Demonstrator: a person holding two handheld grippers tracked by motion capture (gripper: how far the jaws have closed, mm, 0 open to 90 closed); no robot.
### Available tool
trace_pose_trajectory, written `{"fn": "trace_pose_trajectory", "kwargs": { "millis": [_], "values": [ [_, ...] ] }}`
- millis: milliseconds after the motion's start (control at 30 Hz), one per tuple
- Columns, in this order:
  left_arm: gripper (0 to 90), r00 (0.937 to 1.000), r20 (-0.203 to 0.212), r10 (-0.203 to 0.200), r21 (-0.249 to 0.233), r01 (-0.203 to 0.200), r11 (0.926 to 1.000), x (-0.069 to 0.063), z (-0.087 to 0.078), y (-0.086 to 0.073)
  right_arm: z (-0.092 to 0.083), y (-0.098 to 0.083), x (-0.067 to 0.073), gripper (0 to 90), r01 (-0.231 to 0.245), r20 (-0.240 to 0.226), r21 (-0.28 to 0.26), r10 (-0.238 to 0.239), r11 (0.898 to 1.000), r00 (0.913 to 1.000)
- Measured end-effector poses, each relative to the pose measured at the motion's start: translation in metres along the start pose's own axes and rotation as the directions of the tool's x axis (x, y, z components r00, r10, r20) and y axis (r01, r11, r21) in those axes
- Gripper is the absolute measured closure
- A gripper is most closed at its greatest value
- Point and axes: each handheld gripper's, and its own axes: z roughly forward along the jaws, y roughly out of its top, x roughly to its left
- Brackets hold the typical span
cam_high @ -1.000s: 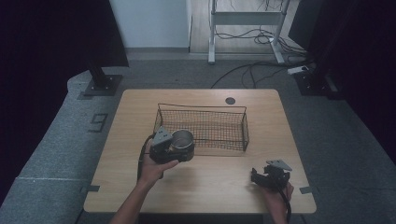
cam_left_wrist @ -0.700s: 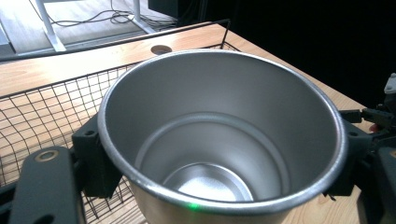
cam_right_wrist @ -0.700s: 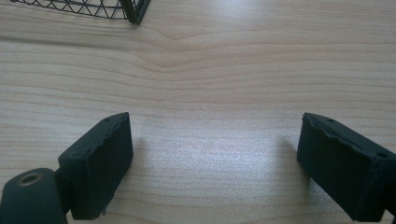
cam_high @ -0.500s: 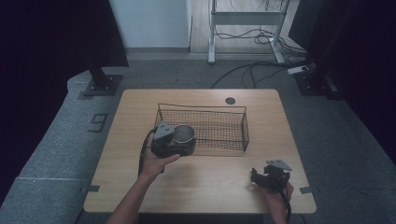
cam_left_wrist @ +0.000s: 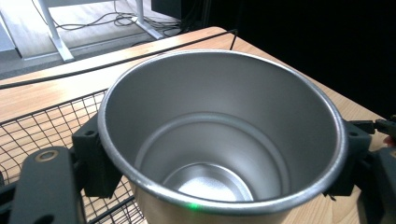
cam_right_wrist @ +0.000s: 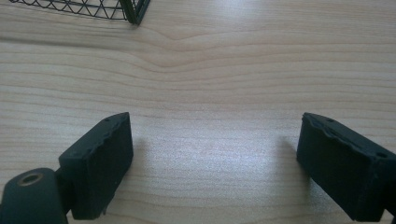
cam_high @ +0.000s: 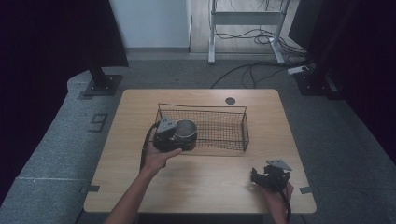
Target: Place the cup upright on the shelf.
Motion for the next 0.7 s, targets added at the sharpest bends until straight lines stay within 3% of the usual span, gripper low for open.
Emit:
{"fn": "trace_pose_trajectory", "kwargs": {
  "millis": [700],
  "values": [
    [19.0, 0.9999, -0.006, -0.011, 0.019, 0.011, 0.9998, 0.006, 0.015, 0.012, 0.0, 0.0, 0.0, 10.6, 0.005, 0.0, -0.001, -0.005, 1.0, 1.0]
  ]
}}
